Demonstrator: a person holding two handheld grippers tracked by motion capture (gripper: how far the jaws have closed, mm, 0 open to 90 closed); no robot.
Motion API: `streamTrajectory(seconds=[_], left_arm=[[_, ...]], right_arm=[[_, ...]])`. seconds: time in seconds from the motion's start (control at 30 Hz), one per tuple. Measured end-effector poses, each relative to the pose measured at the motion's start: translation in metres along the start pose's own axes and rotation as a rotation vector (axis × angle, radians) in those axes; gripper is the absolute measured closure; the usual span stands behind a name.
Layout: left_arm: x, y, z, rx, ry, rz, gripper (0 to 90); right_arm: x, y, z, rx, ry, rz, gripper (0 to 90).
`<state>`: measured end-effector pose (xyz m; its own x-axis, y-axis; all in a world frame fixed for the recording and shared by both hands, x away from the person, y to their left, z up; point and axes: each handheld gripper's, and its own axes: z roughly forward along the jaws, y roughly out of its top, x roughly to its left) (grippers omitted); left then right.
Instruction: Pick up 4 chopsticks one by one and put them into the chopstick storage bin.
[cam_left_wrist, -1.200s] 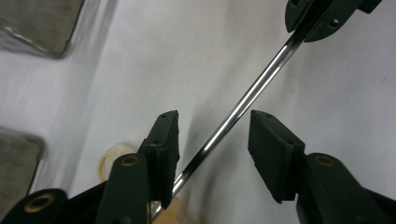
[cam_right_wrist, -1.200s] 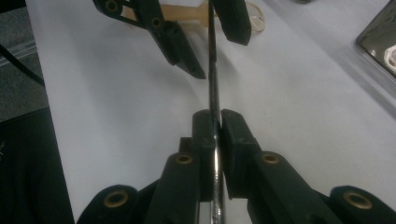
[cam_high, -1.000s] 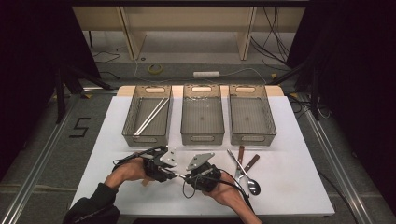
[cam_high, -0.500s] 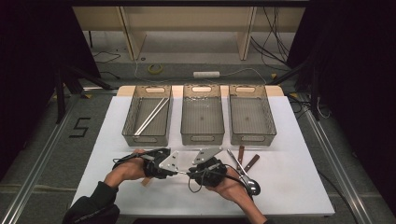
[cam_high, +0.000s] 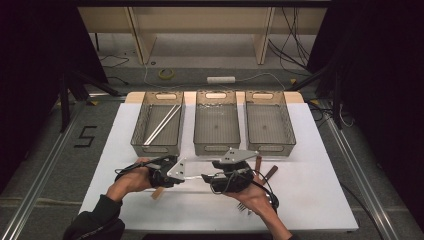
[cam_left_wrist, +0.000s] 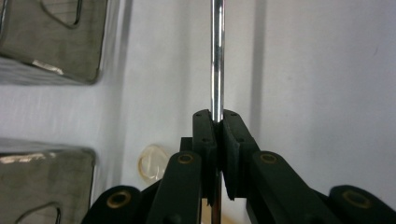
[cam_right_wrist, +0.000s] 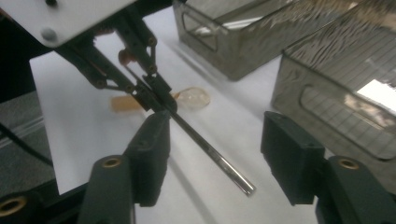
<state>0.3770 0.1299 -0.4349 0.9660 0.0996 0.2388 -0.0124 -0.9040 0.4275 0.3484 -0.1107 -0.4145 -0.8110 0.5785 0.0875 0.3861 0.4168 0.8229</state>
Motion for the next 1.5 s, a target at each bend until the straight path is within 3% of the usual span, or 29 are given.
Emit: streamTrajectory(seconds=[0.4,0.73,0.8,1.13,1.5], left_arm=[[0.010,-0.003,-0.010,-0.051,0.034,-0.205,84.3],[0.019,-0.009,-0.024,-0.105,0.060,-0.382,84.4],[0.021,-0.011,-0.028,-0.108,0.070,-0.388,84.4],[0.032,-0.023,-0.048,-0.151,0.113,-0.517,84.4],[0.050,-0.035,-0.060,-0.196,0.156,-0.645,84.4]], right_arm=[[-0.013,-0.018,-0.023,-0.043,-0.031,0.047,31.1],[-0.018,-0.031,-0.034,-0.053,-0.054,0.065,31.2],[-0.018,-0.032,-0.035,-0.055,-0.051,0.064,31.2],[-0.017,-0.041,-0.043,-0.070,-0.068,0.077,31.2],[-0.022,-0.052,-0.057,-0.086,-0.093,0.103,31.2]])
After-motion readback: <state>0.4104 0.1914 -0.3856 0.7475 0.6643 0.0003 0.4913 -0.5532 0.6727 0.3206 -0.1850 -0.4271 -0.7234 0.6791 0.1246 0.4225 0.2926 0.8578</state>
